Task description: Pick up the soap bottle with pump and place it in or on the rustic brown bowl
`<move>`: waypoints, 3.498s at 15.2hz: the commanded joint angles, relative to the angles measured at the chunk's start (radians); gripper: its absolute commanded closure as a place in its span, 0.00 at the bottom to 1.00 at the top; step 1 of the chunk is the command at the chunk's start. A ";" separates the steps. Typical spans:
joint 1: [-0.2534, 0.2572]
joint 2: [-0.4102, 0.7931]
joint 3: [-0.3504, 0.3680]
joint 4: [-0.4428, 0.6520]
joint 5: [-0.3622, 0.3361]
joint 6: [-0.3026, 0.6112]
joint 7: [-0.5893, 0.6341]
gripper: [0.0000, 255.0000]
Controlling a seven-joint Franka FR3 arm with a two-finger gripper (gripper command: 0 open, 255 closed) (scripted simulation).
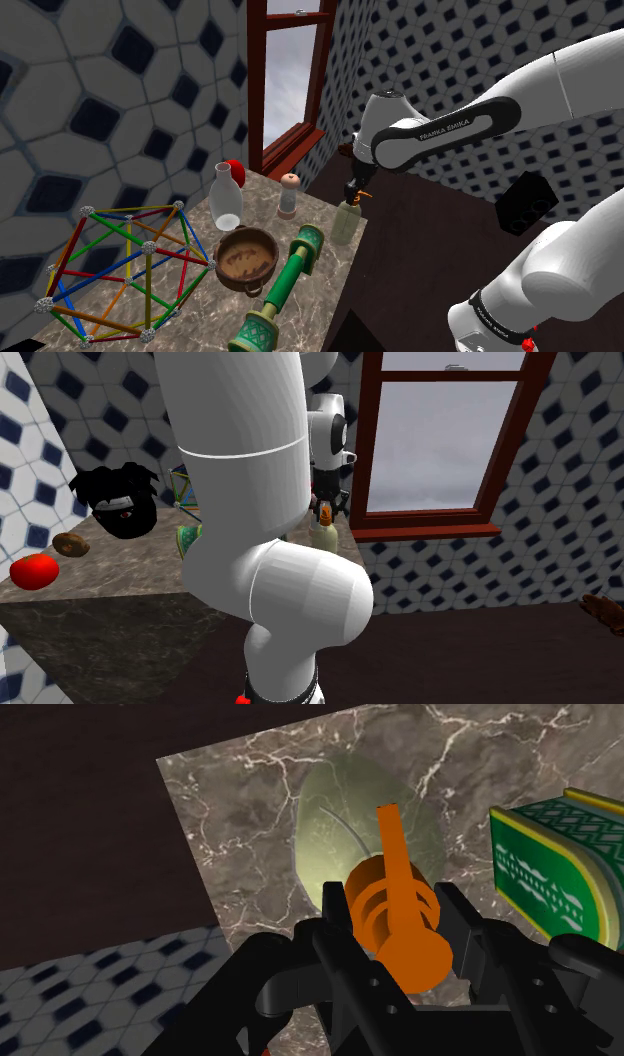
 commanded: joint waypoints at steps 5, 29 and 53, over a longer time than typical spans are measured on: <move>0.000 0.000 0.000 -0.001 0.000 0.000 0.000 1.00; 0.003 -0.150 -0.012 0.152 0.023 -0.301 -0.022 1.00; 0.144 0.179 0.193 0.756 -0.045 -0.588 0.352 1.00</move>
